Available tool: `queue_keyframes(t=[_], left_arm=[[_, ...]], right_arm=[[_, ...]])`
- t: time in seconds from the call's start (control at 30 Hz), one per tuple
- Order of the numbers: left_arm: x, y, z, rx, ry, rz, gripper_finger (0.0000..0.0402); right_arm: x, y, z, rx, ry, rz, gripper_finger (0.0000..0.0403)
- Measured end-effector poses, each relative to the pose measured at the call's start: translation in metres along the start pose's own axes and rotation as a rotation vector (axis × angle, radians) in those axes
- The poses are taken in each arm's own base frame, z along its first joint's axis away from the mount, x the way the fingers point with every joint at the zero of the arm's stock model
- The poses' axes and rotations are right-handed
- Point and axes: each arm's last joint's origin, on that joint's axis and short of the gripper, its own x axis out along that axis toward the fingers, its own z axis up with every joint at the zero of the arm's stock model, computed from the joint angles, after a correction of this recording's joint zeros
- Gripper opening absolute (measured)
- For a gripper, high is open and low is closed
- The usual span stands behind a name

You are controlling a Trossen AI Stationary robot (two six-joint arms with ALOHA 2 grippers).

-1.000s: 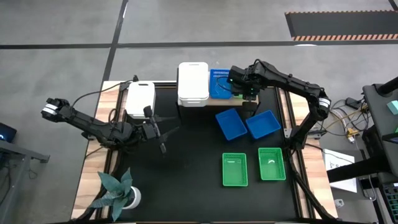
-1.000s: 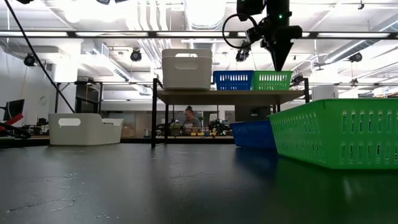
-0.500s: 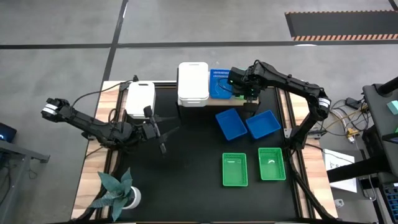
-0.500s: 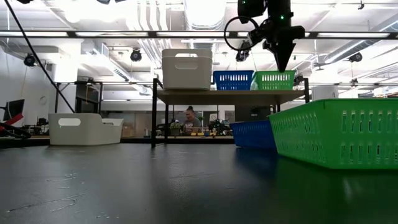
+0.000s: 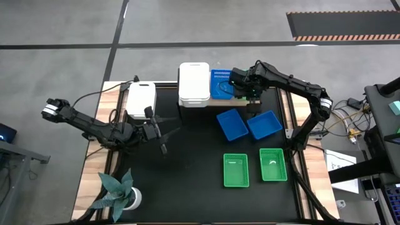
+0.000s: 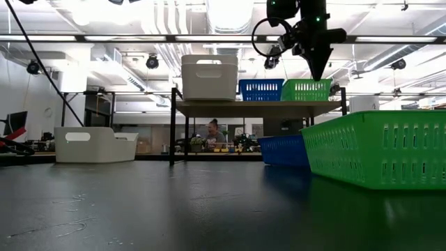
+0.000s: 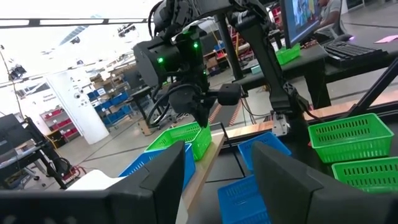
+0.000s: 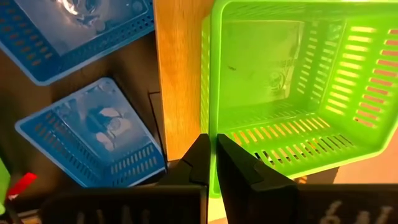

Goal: Stack baskets on shelf by color
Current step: Put the left green bin on the shelf, then stack the white bin on top of the white bin on the shelf

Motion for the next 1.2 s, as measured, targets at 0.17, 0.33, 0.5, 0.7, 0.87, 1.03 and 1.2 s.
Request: queue_keyframes(t=[0.17, 0.33, 0.5, 0.7, 0.87, 1.03, 1.2], left_arm=[[0.000, 0.000, 0.000, -0.001, -0.001, 0.000, 0.0170], [0.000, 0.000, 0.000, 0.000, -0.001, -0.002, 0.0170], [0.000, 0.000, 0.000, -0.001, -0.002, -0.002, 0.0170], [0.000, 0.000, 0.000, -0.001, -0.002, -0.001, 0.0170], [0.000, 0.000, -0.001, 0.000, 0.001, -0.002, 0.0170], [0.000, 0.000, -0.001, -0.009, 0.002, -0.001, 0.0170], [0.000, 0.000, -0.001, -0.025, 0.004, 0.003, 0.0170]], right_arm=[[0.000, 0.000, 0.000, 0.030, 0.000, 0.000, 0.0019], [0.000, 0.000, 0.000, 0.030, 0.000, 0.000, 0.0038], [-0.001, 0.000, 0.000, 0.031, -0.002, -0.001, 0.0054], [-0.011, -0.001, -0.002, 0.099, -0.025, -0.004, 0.0071], [-0.031, 0.008, -0.008, 0.142, -0.115, 0.024, 0.0077], [-0.057, 0.033, -0.020, 0.159, -0.243, 0.041, 0.0069], [-0.082, 0.065, -0.035, 0.133, -0.445, 0.033, 0.0059]])
